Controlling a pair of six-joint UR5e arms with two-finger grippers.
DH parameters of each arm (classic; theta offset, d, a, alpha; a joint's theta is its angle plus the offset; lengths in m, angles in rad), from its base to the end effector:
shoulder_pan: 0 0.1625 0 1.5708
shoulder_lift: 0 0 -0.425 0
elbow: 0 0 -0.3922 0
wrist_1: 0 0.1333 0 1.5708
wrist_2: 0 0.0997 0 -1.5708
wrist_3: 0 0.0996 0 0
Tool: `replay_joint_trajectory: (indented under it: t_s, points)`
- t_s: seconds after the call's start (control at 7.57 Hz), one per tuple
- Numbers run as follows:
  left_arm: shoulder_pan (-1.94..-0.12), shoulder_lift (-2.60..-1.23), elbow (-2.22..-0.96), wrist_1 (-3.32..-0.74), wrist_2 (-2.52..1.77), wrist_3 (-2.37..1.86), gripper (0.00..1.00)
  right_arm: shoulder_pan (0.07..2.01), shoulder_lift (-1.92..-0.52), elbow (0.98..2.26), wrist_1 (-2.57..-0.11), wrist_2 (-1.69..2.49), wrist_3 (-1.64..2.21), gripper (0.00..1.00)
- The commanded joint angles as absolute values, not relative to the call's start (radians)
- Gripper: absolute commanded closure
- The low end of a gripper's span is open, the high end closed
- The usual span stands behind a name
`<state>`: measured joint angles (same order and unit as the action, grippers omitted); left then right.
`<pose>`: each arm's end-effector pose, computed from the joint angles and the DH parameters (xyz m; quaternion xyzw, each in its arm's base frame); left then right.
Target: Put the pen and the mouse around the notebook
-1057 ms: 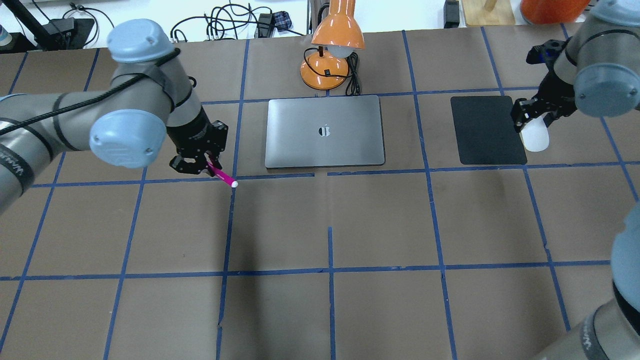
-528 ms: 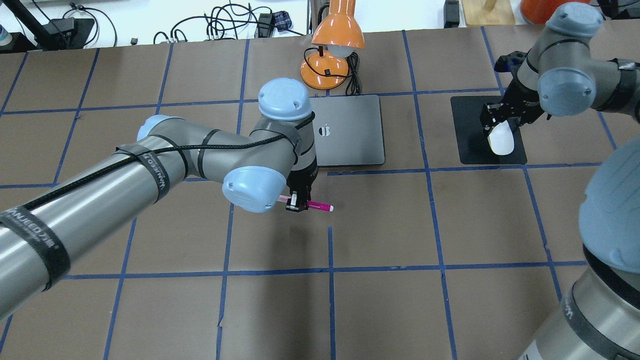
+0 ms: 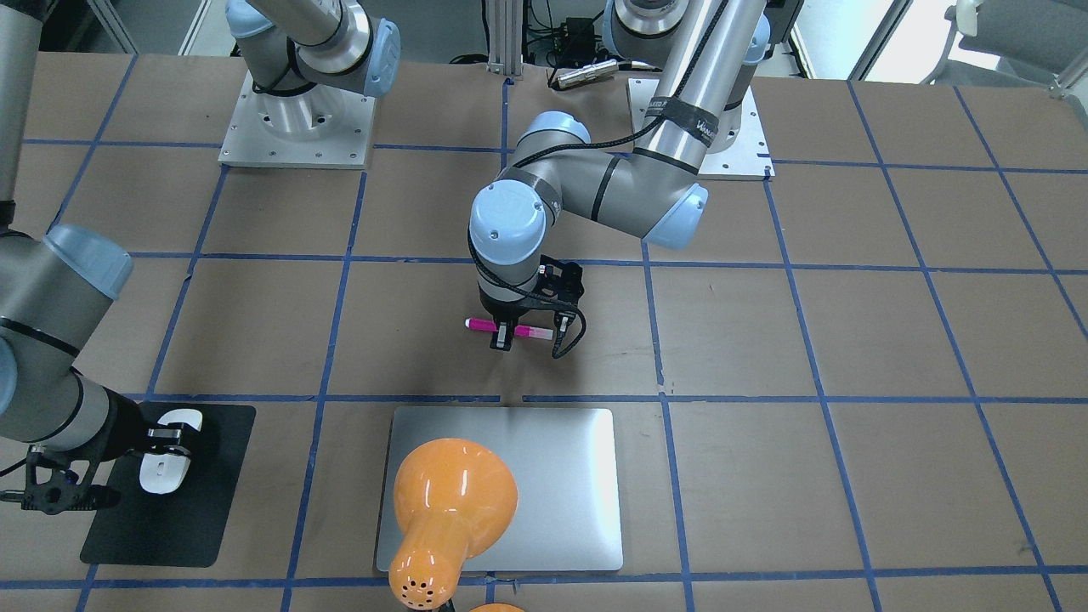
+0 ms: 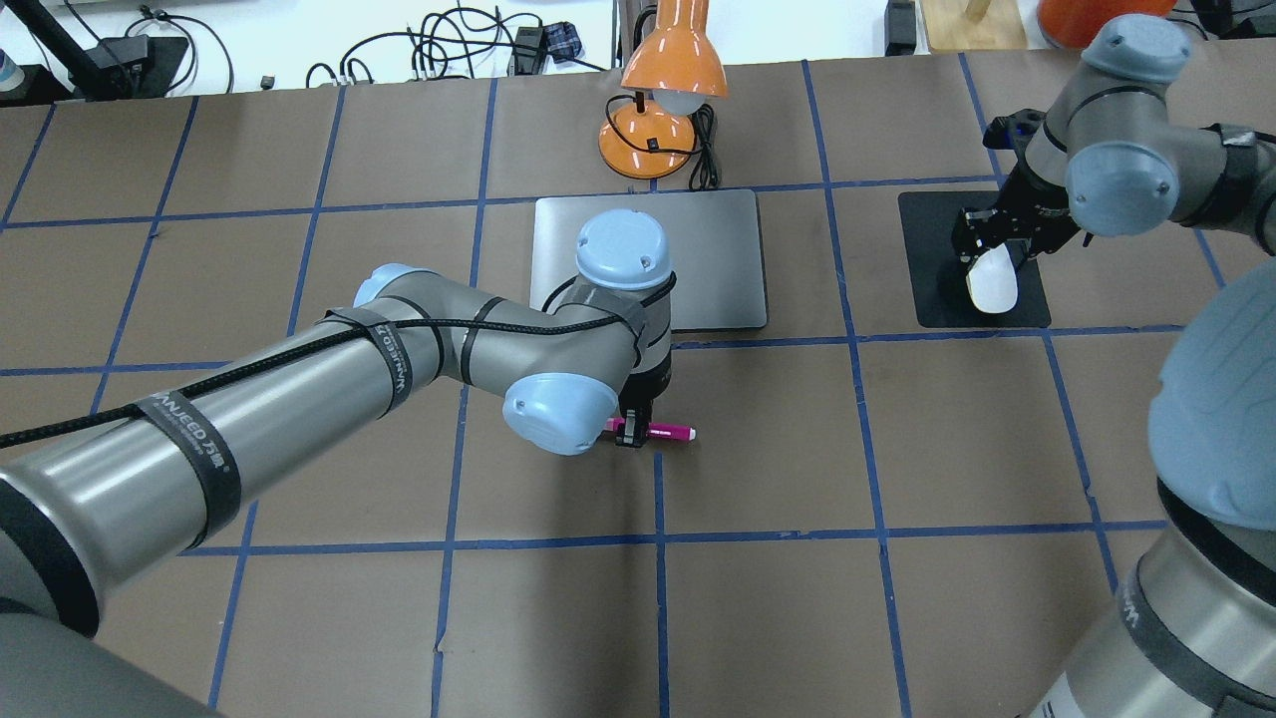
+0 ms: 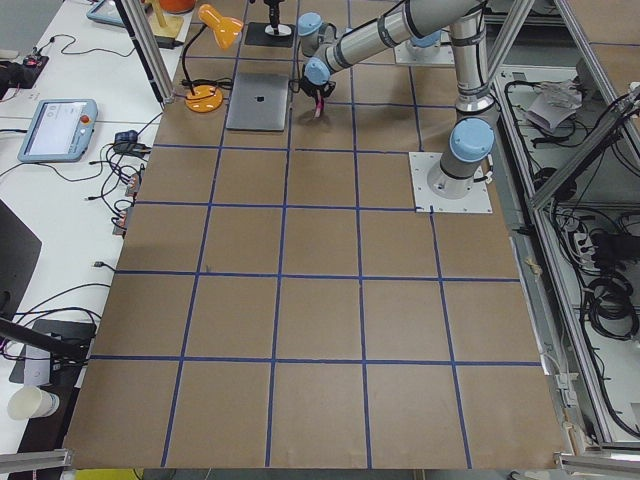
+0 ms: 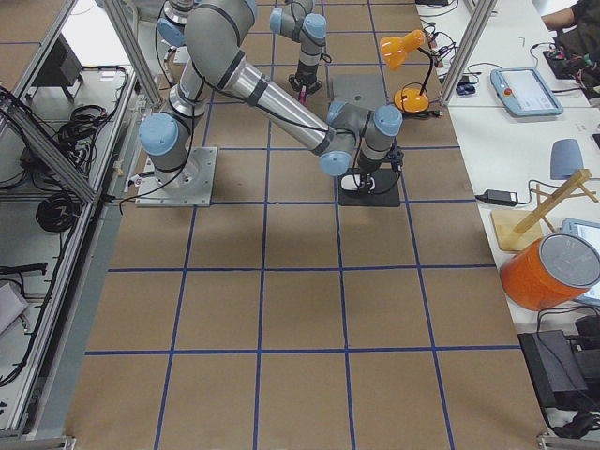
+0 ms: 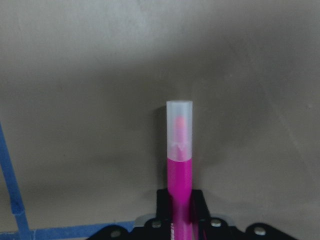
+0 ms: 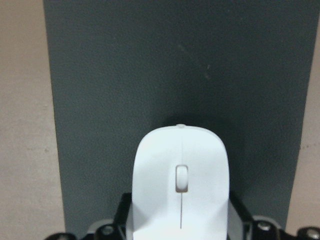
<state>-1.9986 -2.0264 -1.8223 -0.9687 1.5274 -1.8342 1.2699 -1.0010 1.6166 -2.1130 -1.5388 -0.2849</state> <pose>-0.3633 -0.4651 0.1800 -0.6465 0.7608 0.0419 0.0383 -0.0598 -0.6532 0.1873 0.0086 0.9992 0.0305 0.0259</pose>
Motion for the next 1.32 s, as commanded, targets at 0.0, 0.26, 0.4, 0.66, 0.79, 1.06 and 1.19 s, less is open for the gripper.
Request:
replay_joint_trajectory:
  t_s: [0.0, 0.26, 0.4, 0.66, 0.79, 1.06, 1.19]
  points:
    - [-1.982, -1.984, -1.810, -0.985, 1.517, -1.740, 0.00, 1.270, -0.992, 1.606, -2.155, -1.543, -0.276, 0.00]
    - [-1.945, -1.881, -1.798, -1.154, 1.528, -1.245, 0.00, 1.287, -1.059, 1.595, -2.138, -1.551, -0.276, 0.00]
    - [-1.918, -1.808, -1.769, -1.281, 1.560, -0.954, 0.00, 1.325, -1.110, 1.583, -2.064, -1.552, -0.276, 0.00]
    - [-1.821, -1.694, -1.708, -1.411, 1.618, -0.548, 0.00, 1.434, -1.255, 1.568, -1.862, -1.555, -0.191, 0.00]
    - [-1.751, -1.648, -1.704, -1.422, 1.614, -0.364, 0.00, 1.516, -1.334, 1.586, -1.704, -1.554, -0.057, 0.00]
    - [-1.616, -1.577, -1.694, -1.430, 1.603, -0.113, 0.00, 1.642, -1.440, 1.577, -1.648, -1.555, 0.054, 0.00]
    - [-1.585, -1.566, -1.683, -1.445, 1.583, -0.106, 0.00, 1.644, -1.512, 1.568, -1.515, -1.545, 0.025, 0.00]
